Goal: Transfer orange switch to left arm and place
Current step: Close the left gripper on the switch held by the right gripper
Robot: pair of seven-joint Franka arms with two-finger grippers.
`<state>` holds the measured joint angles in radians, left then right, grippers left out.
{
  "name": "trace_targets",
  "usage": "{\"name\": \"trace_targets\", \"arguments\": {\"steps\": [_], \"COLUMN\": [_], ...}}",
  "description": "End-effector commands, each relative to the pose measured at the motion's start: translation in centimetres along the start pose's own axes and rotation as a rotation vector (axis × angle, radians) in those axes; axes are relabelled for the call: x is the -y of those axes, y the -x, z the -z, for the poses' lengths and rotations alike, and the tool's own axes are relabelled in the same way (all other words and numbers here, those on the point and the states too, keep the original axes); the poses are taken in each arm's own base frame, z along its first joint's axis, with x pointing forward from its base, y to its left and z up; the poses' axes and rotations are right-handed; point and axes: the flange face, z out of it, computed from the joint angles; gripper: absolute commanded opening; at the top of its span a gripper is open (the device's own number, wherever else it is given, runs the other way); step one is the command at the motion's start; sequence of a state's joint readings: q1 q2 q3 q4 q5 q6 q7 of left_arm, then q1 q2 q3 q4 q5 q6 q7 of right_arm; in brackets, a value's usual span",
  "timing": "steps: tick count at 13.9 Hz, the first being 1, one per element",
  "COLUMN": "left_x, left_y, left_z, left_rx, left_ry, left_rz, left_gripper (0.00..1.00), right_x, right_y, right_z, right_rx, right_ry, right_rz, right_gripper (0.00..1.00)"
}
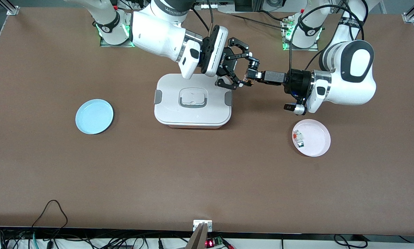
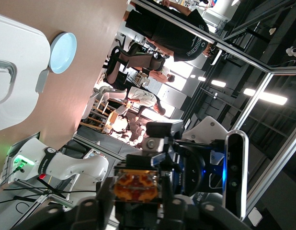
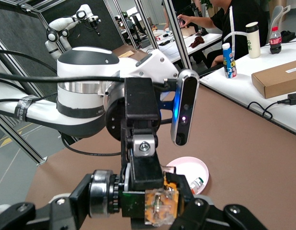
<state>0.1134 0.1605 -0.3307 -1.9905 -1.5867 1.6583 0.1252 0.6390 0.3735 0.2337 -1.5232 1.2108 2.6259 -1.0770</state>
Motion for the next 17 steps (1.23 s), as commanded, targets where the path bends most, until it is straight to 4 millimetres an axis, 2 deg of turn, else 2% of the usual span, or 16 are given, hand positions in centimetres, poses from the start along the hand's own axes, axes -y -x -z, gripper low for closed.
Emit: {"name": "trace_targets", "arguments": {"steps": [1,5,6,7,8,13,15,17], "left_x": [-0.3,-0.3,-0.3,-0.3,-0.3,-0.3,-0.3,-1.9], "left_y": [0.6,0.6,0.6,0.6,0.6,0.5,0.4,-0.5], "left_z": [-0.2,-0.2,-0.2,-0.2,-0.2,0.1,1.4,3.0], "left_rx": [-0.006,-0.005,-0.005,-0.005,-0.005,-0.009,-0.025,-0.032], "left_ry": [0.005,0.003,0.003,0.003,0.003,-0.008,-0.061,-0.178], "left_rz": [-0.001,-0.001,-0.001,-0.001,-0.003,-0.004,-0.018,-0.081], "left_gripper": [0.19,0.16,0.16,0.16,0.16,0.17,0.17,0.16], "right_x": [0.3,0.4,0.5,0.5,0.5,0.0,-1.1,-1.2], "right_y": [-0.9,-1.4,-1.5,-1.5,-1.5,-1.7,-1.4,-1.4], "right_z": [0.1,0.2,0.2,0.2,0.2,0.8,1.4,2.1], "right_rx": [-0.033,-0.042,-0.043,-0.043,-0.043,-0.043,-0.033,-0.020], "right_ry": [0.002,0.001,0.000,-0.001,-0.001,0.004,0.007,-0.009], "right_rz": [-0.002,-0.004,-0.006,-0.008,-0.017,-0.026,-0.025,-0.027], "right_gripper": [0.02,0.04,0.40,0.94,1.00,1.00,1.00,1.00]}}
